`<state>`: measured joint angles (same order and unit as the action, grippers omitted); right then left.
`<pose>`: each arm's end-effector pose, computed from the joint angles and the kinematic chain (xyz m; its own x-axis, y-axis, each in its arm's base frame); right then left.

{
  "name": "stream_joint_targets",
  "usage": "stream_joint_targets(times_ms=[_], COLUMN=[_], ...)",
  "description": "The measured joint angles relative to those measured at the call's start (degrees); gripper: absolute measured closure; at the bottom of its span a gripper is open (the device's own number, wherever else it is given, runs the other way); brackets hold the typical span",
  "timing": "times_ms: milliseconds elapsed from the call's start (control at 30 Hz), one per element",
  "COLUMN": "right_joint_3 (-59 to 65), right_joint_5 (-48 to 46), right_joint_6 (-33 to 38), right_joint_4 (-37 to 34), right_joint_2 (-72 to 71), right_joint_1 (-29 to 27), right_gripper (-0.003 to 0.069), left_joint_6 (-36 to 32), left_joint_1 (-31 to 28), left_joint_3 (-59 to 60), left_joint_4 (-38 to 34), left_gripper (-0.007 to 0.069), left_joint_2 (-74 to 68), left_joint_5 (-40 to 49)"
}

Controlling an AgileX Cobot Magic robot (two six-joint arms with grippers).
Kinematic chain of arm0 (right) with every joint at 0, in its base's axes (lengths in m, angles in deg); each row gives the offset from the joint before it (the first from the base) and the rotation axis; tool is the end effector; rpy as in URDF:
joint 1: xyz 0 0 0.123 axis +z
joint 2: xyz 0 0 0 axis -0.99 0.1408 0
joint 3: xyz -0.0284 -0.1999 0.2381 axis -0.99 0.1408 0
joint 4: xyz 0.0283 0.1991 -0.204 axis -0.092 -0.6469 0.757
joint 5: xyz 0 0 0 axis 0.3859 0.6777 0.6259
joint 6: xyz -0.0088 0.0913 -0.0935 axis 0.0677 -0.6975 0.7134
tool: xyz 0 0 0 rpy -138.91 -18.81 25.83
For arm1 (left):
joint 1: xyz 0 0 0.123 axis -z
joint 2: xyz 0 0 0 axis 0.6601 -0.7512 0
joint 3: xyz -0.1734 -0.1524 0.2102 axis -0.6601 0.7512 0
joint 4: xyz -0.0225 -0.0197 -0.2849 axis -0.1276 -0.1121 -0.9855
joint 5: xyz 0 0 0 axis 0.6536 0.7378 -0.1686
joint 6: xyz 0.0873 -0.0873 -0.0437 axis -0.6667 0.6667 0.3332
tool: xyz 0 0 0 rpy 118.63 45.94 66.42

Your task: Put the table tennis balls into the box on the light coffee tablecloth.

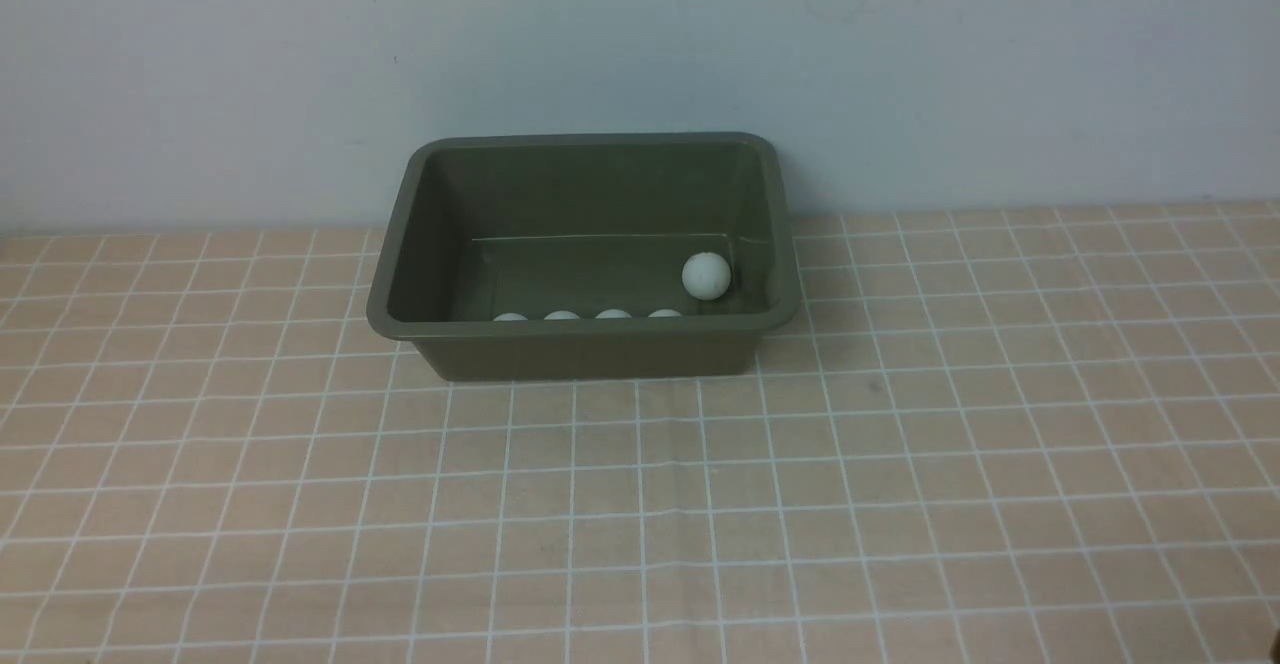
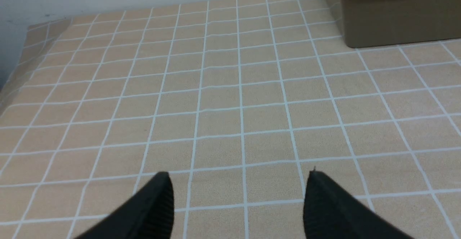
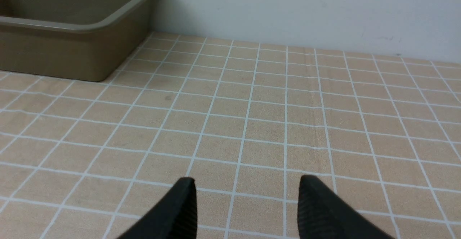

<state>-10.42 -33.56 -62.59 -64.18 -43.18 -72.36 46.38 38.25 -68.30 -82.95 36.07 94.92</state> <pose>0.0970 0.0079 0.1567 -0.3206 -0.0526 -0.9458 -0.1057 0.9942 -0.0195 0.0968 0.0052 0.1563 -0.3261 0.0570 -0.9436 -0.0292 0.9971 0.0703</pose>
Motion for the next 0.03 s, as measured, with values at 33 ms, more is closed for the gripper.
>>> stream_joint_targets(times_ms=[33], right_joint_3=[0.0], right_joint_5=[0.0], right_joint_6=[0.0], right_joint_4=[0.0], right_joint_2=[0.0], right_joint_1=[0.0], right_gripper=[0.0301], left_joint_6=[0.0], left_joint_1=[0.0], left_joint_3=[0.0], left_joint_4=[0.0], left_gripper=[0.0221], left_joint_2=[0.0], left_joint_5=[0.0])
